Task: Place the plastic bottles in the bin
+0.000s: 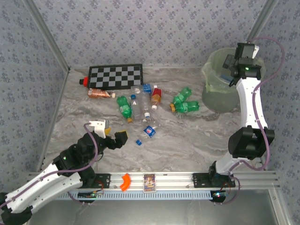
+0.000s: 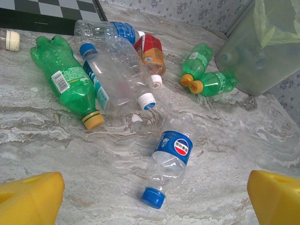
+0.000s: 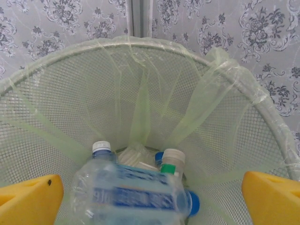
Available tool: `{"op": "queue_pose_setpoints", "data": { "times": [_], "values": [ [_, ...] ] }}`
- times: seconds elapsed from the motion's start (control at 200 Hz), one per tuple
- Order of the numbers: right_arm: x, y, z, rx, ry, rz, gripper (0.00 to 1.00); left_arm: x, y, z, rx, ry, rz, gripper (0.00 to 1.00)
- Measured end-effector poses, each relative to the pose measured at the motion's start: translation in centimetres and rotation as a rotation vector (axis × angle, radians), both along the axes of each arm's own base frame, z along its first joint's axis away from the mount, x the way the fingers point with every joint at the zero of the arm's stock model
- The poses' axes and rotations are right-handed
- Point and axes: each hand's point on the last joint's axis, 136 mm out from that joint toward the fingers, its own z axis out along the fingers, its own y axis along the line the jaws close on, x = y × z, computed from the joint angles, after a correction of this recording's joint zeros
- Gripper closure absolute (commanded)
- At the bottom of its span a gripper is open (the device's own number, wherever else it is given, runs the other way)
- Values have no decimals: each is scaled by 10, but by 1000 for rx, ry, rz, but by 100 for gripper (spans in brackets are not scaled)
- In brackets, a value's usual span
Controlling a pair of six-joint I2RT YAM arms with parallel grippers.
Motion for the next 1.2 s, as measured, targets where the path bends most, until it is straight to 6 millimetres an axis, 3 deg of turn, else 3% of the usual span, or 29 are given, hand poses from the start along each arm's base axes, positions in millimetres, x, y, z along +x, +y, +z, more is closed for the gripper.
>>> {"op": "queue_pose_setpoints", "data": {
  "times": [0.135,0.29,0.56,0.69,0.825,0.92,1.06,1.105,1.199],
  "values": [
    [-1,8,4,0,-7,18,0,0,0,-1,3,2,0,0],
    [-5,34,20,7,-43,77,0,2,-3,-9,31,23,1,0],
    [-36,105,66,64,-178,247,0,11,-15,-40,138,102,0,0],
    [-59,144,74,104,-229,353,0,16,-23,-54,180,135,-10,0],
    [-75,183,64,135,-232,463,0,15,-33,-68,221,170,-50,0],
    [-83,218,46,161,-212,564,0,14,-40,-83,271,213,-86,1],
    [-97,268,10,176,-148,704,0,13,-50,-102,341,277,-132,9],
    [-101,280,0,178,-127,739,0,14,-54,-105,357,288,-147,15],
    [-108,297,-13,186,-104,789,0,15,-62,-110,385,306,-174,18]
  ]
}}
